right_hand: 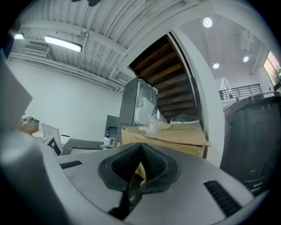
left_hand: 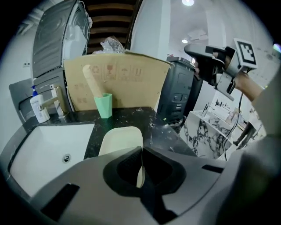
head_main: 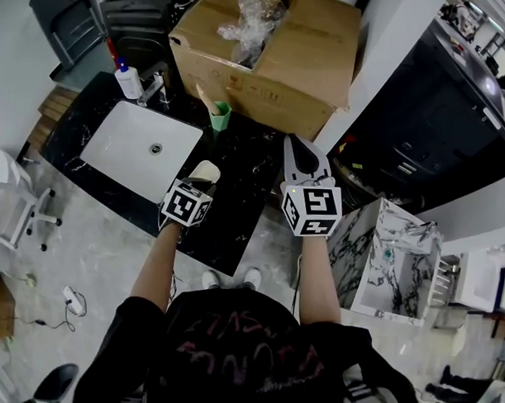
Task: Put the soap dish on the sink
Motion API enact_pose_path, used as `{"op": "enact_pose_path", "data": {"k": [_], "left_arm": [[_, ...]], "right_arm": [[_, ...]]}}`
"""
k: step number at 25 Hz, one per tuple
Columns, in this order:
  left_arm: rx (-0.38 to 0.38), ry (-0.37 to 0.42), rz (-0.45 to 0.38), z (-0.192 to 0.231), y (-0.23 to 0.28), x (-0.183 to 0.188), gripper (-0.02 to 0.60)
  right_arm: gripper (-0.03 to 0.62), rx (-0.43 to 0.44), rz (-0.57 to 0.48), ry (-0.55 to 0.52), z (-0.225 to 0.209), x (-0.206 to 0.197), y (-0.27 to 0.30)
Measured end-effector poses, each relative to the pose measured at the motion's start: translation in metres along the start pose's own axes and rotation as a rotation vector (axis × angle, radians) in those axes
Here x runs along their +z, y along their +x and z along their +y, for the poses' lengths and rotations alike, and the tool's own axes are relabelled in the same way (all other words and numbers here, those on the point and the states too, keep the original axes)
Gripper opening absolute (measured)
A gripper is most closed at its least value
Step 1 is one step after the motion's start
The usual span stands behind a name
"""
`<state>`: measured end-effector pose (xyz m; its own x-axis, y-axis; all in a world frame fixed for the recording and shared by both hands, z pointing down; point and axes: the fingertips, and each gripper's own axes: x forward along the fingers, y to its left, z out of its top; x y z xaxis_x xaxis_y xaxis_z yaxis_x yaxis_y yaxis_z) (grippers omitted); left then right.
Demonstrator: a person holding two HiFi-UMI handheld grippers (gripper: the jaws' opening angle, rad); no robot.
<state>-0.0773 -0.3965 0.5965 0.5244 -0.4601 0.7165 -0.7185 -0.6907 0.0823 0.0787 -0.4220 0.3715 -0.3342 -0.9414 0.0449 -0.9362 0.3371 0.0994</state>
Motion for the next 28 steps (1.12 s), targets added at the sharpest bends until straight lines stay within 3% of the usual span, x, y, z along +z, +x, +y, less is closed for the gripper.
{"op": "enact_pose_path", "data": {"k": [4, 13, 20, 28], "left_arm": [[-0.013, 0.045, 0.089, -0.009, 0.011, -0.021, 0.023], [-0.026, 0.123, 0.163, -0.014, 0.026, -0.035, 0.025], [-0.013, 0.163, 0.156, -0.013, 0.032, -0.036, 0.028], [-0.007, 0.087, 0.086, -0.012, 0.016, -0.027, 0.091]], "right_arm": [[0.012, -0.002, 0.005, 0.005, -0.002, -0.004, 0.002], [0.012, -0.007, 0.024, 0.012, -0.004, -0.012, 0.005], [0.012, -0.012, 0.036, 0.02, -0.006, -0.018, 0.005], [0.012, -0.005, 0.04, 0.017, -0.003, -0.02, 0.004]]}}
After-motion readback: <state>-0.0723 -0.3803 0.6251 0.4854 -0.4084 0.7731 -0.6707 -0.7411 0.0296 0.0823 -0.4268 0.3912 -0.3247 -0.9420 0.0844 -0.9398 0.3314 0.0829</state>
